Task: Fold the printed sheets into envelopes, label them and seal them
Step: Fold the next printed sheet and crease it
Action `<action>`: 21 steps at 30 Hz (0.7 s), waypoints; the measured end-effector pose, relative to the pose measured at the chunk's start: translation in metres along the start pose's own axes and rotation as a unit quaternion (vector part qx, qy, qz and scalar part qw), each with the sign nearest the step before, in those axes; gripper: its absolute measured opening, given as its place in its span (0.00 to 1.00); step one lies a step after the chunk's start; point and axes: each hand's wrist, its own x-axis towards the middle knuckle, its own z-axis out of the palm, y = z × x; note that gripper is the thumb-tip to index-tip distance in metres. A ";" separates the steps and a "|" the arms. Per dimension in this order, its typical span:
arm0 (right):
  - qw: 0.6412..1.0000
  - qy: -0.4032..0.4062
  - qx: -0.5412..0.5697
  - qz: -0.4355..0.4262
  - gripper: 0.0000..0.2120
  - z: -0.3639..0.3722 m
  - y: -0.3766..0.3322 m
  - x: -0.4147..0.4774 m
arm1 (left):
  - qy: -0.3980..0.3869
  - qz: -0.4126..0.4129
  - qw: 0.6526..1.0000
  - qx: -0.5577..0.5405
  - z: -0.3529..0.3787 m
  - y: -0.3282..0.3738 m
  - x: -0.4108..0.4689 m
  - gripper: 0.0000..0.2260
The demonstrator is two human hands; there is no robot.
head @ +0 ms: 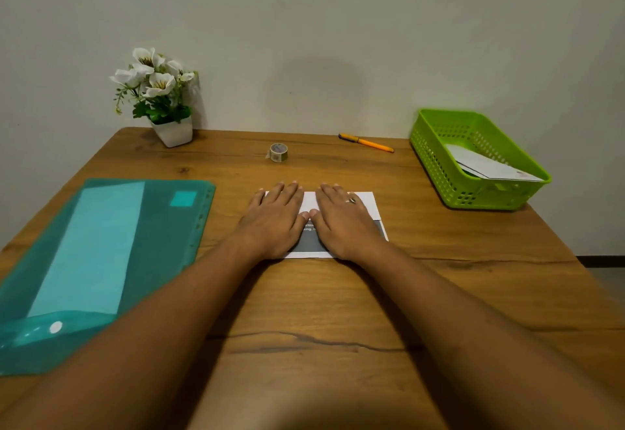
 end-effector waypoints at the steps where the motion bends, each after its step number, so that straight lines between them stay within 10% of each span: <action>1: 1.000 -0.014 -0.010 0.006 0.30 -0.002 0.007 -0.002 | -0.007 -0.004 1.000 0.006 0.000 -0.001 0.000 0.29; 21: 0.988 -0.156 -0.019 -0.003 0.41 -0.074 0.051 0.016 | -0.106 0.005 0.994 -0.041 -0.054 -0.028 0.028 0.32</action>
